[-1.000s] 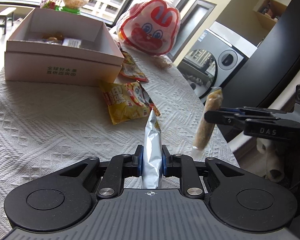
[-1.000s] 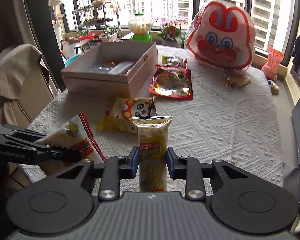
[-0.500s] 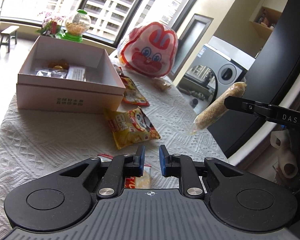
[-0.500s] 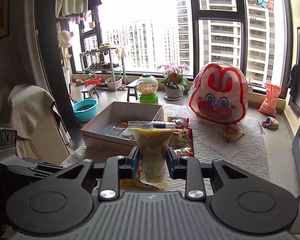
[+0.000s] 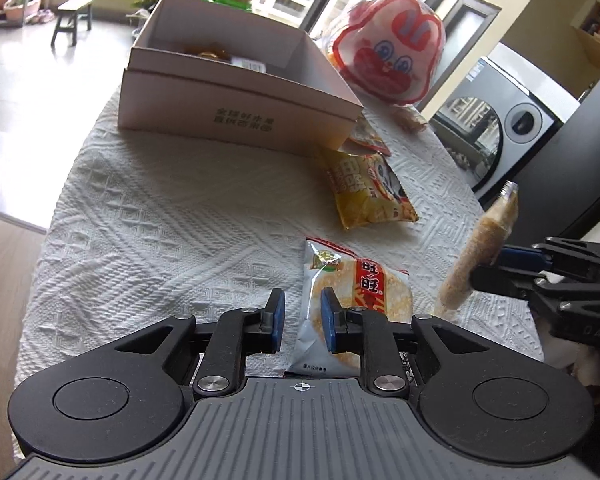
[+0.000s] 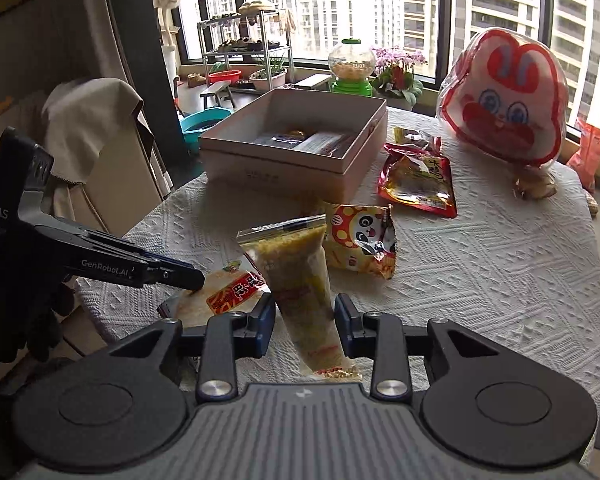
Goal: Organize snacks
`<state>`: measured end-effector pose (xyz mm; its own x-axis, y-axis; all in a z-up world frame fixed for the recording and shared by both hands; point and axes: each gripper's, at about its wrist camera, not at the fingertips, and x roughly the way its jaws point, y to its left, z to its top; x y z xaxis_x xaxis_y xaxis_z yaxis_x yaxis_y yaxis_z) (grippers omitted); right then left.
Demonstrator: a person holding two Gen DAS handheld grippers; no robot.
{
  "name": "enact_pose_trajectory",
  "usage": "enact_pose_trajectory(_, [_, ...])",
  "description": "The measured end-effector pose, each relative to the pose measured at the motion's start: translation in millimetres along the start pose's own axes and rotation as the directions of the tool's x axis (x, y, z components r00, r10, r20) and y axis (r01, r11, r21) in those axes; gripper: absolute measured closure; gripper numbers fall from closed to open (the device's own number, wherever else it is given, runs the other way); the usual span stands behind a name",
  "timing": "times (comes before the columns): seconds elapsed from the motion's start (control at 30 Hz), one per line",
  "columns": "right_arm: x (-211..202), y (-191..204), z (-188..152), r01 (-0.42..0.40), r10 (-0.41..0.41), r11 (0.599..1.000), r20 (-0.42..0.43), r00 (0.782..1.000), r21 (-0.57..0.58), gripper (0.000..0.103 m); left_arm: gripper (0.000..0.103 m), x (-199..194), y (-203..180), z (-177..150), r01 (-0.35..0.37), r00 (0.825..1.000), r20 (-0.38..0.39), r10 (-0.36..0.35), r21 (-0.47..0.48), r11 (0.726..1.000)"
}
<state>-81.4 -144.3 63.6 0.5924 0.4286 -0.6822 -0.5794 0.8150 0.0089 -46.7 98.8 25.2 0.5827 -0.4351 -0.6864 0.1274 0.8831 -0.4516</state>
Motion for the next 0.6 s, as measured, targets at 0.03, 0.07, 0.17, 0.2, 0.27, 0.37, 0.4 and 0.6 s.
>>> enact_pose_trajectory(0.03, [3.7,2.7,0.5,0.012,-0.012,1.0,-0.014,1.0,-0.012,0.07,0.08,0.3,2.1,-0.1,0.013,1.0,-0.002,-0.013,-0.012,1.0])
enact_pose_trajectory(0.07, [7.8,4.8,-0.1,0.029,-0.03,0.999,-0.029,0.999,-0.026,0.07,0.08,0.8,3.7,-0.3,0.024,1.0,-0.003,-0.024,-0.021,0.999])
enact_pose_trajectory(0.17, [14.7,2.7,-3.6,0.08,-0.083,0.996,-0.06,0.995,-0.047,0.067,0.078,3.5,6.9,-1.7,0.059,0.998,-0.006,-0.059,-0.041,0.997])
enact_pose_trajectory(0.2, [14.4,-0.6,-4.7,0.054,-0.056,0.998,-0.07,0.996,-0.029,0.066,0.078,5.1,7.7,-1.7,0.075,0.997,-0.01,-0.076,-0.051,0.996])
enact_pose_trajectory(0.27, [15.3,-7.6,-8.6,-0.042,0.044,0.999,-0.097,0.994,0.019,0.061,0.076,10.1,8.9,-2.3,0.11,0.994,-0.019,-0.112,-0.072,0.991])
enact_pose_trajectory(0.37, [26.9,-5.4,-15.4,-0.066,0.071,0.997,-0.135,0.988,0.036,0.06,0.075,16.7,5.0,-2.5,0.145,0.989,-0.026,-0.147,-0.079,0.986])
enact_pose_trajectory(0.4, [32.3,-2.3,-18.0,-0.048,0.051,0.999,-0.15,0.987,0.021,0.06,0.07,17.7,3.6,-2.6,0.153,0.987,-0.028,-0.155,-0.078,0.985])
enact_pose_trajectory(0.6, [41.7,0.9,-27.1,0.007,-0.008,1.0,-0.168,0.986,-0.01,0.061,0.063,19.7,6.0,-2.5,0.236,0.97,-0.026,-0.24,-0.106,0.966])
